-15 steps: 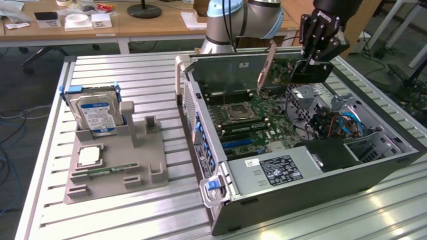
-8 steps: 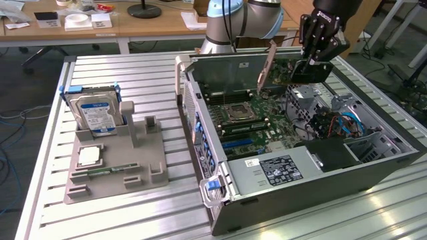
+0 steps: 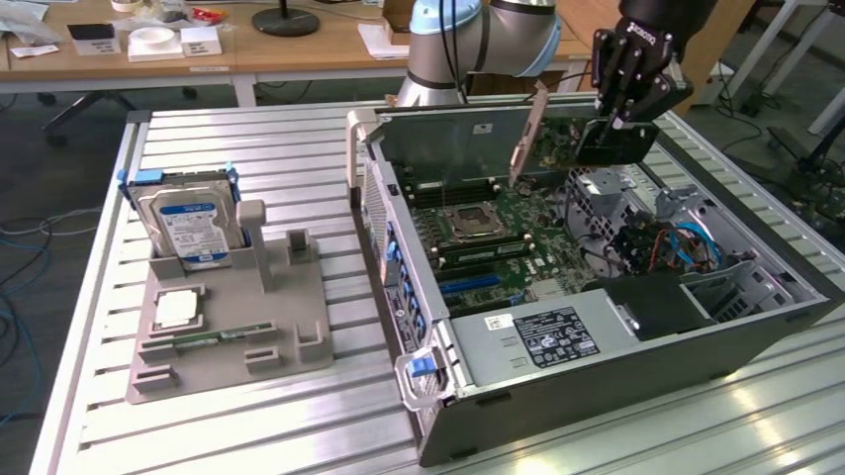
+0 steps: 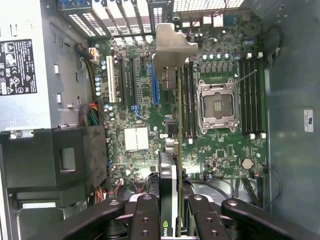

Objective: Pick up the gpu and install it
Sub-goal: 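Insert the gpu into the slot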

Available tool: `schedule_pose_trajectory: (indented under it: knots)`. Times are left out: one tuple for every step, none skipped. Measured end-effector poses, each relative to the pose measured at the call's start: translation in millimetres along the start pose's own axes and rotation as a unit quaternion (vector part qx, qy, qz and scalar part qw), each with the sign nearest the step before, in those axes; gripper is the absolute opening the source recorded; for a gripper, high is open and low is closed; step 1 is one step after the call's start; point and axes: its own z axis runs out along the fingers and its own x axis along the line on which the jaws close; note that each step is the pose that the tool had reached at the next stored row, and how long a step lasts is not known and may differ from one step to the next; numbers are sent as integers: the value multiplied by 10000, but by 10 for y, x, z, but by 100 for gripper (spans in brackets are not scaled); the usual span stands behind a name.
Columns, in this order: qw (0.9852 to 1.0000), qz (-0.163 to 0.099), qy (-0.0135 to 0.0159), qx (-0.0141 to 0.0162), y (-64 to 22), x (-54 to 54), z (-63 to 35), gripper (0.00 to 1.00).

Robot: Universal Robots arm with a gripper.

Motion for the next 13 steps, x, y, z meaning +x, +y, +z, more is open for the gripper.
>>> schedule_pose_trajectory:
  knots:
    - [10000,-14,1,0,0,0,1,27]
    - [10000,-29,2,1,0,0,2,27]
    - [10000,-46,3,1,1,-1,3,27]
    - [10000,-65,3,2,1,-1,5,27]
    - [10000,-86,4,3,3,-1,7,27]
    - [9999,-108,5,3,4,-1,8,27]
    - [9999,-129,6,4,5,-1,9,27]
    - [9999,-152,7,5,5,-1,11,27]
    - [9999,-171,7,6,5,-2,12,27]
    - [9998,-193,8,6,6,-2,14,27]
    - [9998,-214,8,7,8,-2,16,27]
    - [9997,-235,8,8,9,-2,19,27]
    - [9997,-257,10,9,10,-3,21,27]
